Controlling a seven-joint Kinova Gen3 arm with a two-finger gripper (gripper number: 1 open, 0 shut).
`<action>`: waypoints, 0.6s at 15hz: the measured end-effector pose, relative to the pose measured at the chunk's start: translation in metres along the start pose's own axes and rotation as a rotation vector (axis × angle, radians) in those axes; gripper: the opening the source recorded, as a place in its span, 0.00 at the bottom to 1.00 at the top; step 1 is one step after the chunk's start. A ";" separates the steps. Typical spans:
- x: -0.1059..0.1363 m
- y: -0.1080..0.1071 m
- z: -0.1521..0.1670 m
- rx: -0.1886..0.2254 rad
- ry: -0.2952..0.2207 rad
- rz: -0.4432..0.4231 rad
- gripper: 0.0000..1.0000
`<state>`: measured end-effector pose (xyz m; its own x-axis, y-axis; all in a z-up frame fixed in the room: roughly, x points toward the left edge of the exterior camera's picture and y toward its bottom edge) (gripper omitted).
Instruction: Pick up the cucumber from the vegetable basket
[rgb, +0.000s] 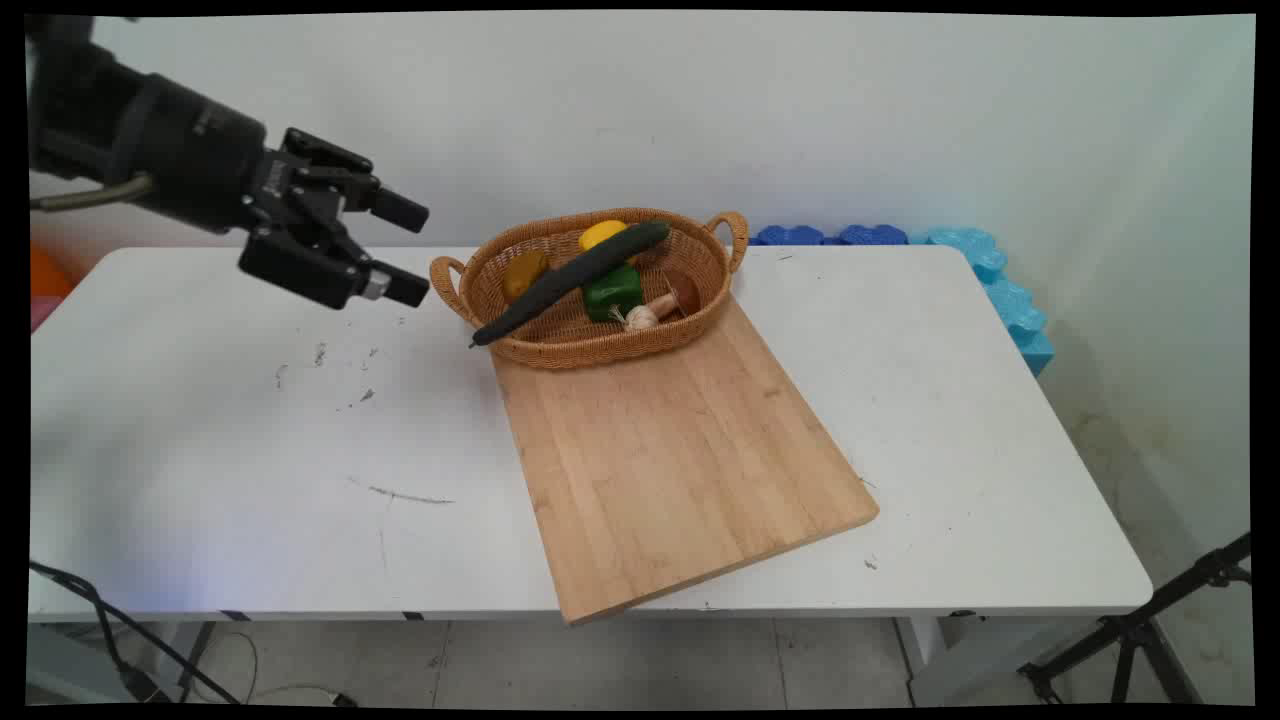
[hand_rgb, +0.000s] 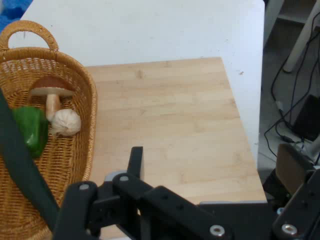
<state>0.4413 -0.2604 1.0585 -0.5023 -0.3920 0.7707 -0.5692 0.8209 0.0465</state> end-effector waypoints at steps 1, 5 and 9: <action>0.004 -0.005 0.004 0.003 -0.005 -0.006 1.00; 0.025 -0.024 0.022 0.018 -0.019 -0.038 1.00; 0.047 -0.043 0.045 0.054 -0.037 -0.073 1.00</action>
<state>0.4132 -0.3327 1.0642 -0.4815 -0.4655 0.7426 -0.6386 0.7667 0.0665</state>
